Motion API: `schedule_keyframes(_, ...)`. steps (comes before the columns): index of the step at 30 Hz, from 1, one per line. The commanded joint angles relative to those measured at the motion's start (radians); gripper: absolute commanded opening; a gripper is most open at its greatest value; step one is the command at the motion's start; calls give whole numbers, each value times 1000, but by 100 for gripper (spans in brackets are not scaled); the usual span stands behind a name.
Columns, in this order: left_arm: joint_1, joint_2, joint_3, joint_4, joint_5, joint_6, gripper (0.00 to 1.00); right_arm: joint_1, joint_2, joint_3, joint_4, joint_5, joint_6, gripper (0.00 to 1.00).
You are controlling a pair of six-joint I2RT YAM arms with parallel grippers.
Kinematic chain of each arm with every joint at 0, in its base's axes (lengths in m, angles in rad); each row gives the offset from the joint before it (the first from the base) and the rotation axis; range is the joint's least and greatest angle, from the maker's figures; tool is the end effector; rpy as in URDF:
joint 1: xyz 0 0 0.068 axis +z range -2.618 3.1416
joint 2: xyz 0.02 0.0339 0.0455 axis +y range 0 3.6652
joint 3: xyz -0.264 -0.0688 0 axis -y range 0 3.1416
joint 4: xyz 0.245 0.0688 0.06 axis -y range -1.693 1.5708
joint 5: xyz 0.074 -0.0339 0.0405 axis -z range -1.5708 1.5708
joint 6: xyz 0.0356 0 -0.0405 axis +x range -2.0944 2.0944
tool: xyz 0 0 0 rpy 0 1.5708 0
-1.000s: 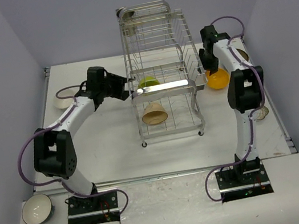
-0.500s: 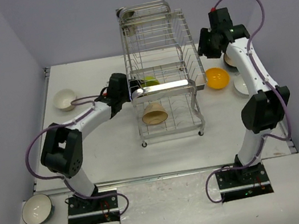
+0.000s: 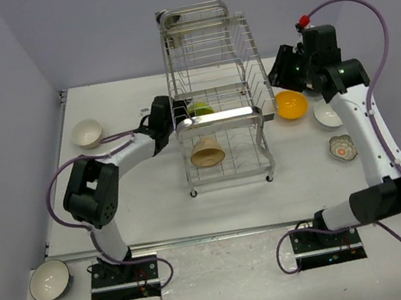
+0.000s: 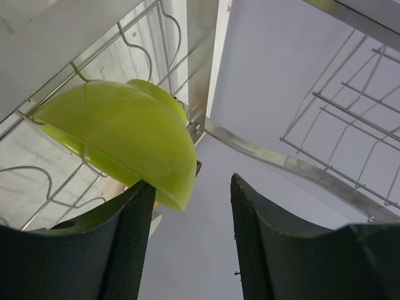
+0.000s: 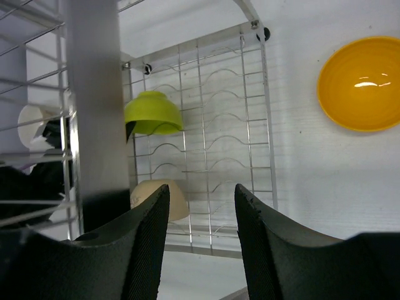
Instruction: Unload the bowls from the dish rack
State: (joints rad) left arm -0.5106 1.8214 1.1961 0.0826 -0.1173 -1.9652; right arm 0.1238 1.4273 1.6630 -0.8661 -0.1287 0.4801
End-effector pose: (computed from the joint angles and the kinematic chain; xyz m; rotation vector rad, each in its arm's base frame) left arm 0.3622 -0.1981 0.2180 -1.6680 1.7534 -1.2444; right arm 0.2919 0.0409 0.4259 0.3241 2.2130 0.4754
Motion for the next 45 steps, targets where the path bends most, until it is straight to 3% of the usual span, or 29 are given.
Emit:
schedule_keyframes(1,-22,42,56,66,-74,-78,52,19,-108,-49,39,-52,44,47)
schedule_keyframes(8,-32,98,91,101,-99,-106,47,28,-261,-193,65,-124,64,47)
schedule_keyframes(13,-32,104,63,143,-105,-118,28,28,-321,-279,65,-123,45,47)
schedule_keyframes(15,-28,101,56,149,-105,-115,25,28,-327,-295,61,-118,40,47)
schedule_keyframes(21,-23,108,31,186,-68,-124,0,28,-327,-324,67,-132,46,47)
schedule_keyframes(27,-11,108,8,244,-6,-113,0,30,-312,-341,67,-109,37,48)
schedule_keyframes(37,21,128,33,491,145,-34,0,28,-294,-361,69,-112,84,47)
schedule_keyframes(45,53,64,-12,533,221,-11,0,10,-301,-359,-13,-68,158,45)
